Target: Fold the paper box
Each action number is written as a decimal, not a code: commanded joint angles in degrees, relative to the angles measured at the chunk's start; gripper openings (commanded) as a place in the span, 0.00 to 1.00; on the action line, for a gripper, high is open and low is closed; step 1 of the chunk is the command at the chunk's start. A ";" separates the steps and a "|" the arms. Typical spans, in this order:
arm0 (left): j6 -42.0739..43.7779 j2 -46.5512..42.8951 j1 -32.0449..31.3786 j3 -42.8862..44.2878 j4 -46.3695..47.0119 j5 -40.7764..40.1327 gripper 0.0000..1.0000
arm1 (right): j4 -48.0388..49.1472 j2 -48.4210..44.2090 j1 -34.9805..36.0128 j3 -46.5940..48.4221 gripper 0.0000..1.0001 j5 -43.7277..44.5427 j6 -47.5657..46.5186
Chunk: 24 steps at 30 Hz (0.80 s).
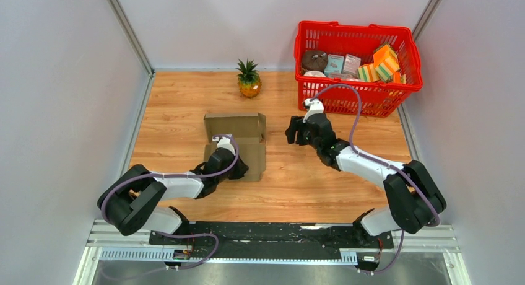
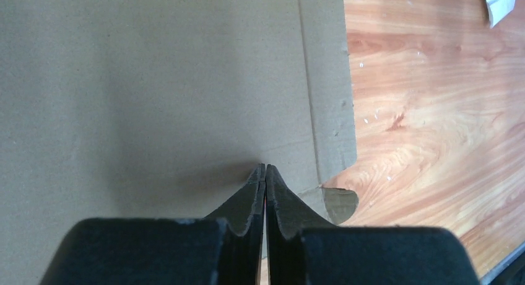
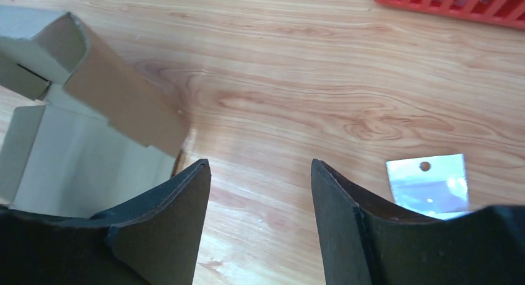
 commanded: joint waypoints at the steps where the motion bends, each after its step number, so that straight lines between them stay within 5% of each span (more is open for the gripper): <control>1: 3.15 -6.10 -1.19 -0.20 -6.24 1.66 0.12 | 0.10 0.64 -0.12 3.07 0.64 -6.42 -4.30; 5: 7.54 -14.28 -1.28 2.26 -8.18 3.67 0.29 | 0.36 3.10 -0.12 5.35 0.63 -7.65 -5.53; 11: 10.28 -5.89 -1.36 11.57 -9.95 5.95 0.07 | 0.63 10.74 -0.04 10.71 0.57 -8.53 -11.66; 24: 7.11 12.34 -2.95 11.41 2.71 4.91 0.05 | 9.59 21.03 0.23 15.12 0.54 -26.36 -19.68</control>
